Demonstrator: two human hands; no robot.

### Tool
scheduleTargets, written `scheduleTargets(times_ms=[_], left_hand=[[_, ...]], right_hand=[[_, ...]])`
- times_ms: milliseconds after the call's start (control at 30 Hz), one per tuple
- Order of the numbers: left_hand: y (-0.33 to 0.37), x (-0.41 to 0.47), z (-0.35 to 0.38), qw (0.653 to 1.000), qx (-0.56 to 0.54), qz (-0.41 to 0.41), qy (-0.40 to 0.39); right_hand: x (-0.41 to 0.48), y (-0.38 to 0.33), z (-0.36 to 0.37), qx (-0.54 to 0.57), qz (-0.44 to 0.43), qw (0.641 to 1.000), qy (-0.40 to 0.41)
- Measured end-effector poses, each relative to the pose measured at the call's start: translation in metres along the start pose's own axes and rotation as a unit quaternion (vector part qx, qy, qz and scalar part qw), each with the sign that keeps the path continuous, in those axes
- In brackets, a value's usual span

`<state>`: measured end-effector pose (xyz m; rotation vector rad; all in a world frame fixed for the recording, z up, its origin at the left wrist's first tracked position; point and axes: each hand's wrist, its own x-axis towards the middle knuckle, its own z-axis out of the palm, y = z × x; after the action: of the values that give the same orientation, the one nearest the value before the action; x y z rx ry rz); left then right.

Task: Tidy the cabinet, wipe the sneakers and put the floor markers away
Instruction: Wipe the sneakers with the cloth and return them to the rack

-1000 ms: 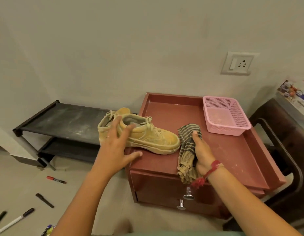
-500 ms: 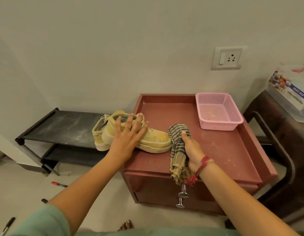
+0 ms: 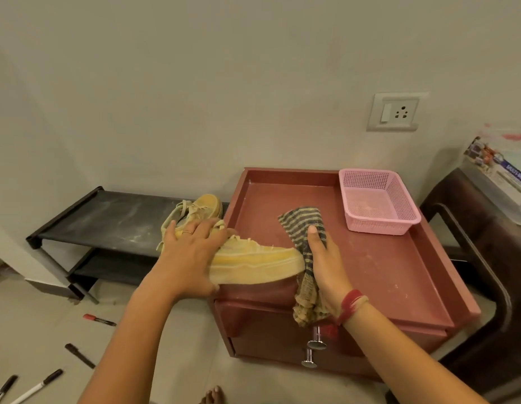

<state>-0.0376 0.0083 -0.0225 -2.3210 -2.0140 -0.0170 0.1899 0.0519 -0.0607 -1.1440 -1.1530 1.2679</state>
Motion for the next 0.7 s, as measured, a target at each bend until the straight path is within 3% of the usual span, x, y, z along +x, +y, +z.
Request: scheduleTargets(times_ms=[100, 233, 333, 400, 500, 600, 633, 700], left_hand=[[-0.013, -0.003, 0.01, 0.996, -0.051, 0.009, 0.07], [-0.017, -0.003, 0.023, 0.99, -0.06, -0.041, 0.118], [-0.02, -0.004, 0.023, 0.986, -0.097, -0.077, 0.113], [-0.021, -0.004, 0.023, 0.984, -0.111, -0.074, 0.114], [-0.017, -0.005, 0.026, 0.986, -0.088, -0.06, 0.127], [-0.015, -0.008, 0.028, 0.984, -0.102, -0.04, 0.137], [-0.016, -0.008, 0.028, 0.984, -0.11, -0.036, 0.139], [-0.017, -0.008, 0.029, 0.981, -0.124, -0.026, 0.144]], right_hand=[[-0.012, 0.001, 0.005, -0.031, -0.039, 0.997, -0.066], [-0.005, -0.008, 0.0, -0.056, -0.068, 0.99, -0.11], [0.001, -0.023, -0.004, -0.026, -0.112, 0.993, -0.031], [-0.002, -0.029, -0.006, -0.062, -0.192, 0.979, 0.021], [-0.018, -0.025, 0.001, -0.231, -0.301, 0.924, -0.056], [-0.03, -0.003, 0.014, -0.465, -0.365, 0.797, -0.124], [-0.03, 0.004, 0.016, -0.499, -0.368, 0.777, -0.116], [-0.029, 0.011, 0.02, -0.491, -0.361, 0.787, -0.098]])
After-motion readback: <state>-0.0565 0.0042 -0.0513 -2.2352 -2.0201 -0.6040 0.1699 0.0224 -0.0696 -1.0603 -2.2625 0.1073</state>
